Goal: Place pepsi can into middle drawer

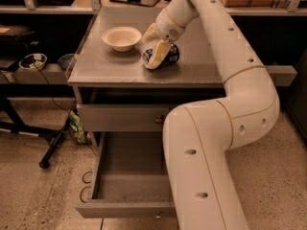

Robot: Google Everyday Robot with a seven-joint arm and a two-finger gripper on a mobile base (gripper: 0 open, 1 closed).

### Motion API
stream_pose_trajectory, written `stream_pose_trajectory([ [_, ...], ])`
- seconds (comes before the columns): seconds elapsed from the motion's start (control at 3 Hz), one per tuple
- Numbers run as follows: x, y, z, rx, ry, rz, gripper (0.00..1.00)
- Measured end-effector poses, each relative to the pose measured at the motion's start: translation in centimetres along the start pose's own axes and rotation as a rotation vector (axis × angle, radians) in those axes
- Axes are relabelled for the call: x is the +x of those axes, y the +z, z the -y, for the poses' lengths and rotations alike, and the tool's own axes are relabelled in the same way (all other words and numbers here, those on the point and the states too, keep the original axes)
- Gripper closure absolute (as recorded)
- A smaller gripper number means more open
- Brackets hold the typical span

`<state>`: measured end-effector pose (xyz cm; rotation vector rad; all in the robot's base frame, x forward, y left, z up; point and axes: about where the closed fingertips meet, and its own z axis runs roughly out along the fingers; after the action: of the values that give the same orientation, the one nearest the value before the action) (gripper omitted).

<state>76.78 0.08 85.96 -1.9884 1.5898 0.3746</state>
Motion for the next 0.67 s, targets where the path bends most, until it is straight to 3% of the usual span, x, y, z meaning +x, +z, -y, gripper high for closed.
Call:
stream_pose_trajectory([
  [0.33,0.0,0.0,0.0,0.0,0.0,0.0,0.5],
  [0.67,0.0,0.0,0.0,0.0,0.0,0.0,0.81],
])
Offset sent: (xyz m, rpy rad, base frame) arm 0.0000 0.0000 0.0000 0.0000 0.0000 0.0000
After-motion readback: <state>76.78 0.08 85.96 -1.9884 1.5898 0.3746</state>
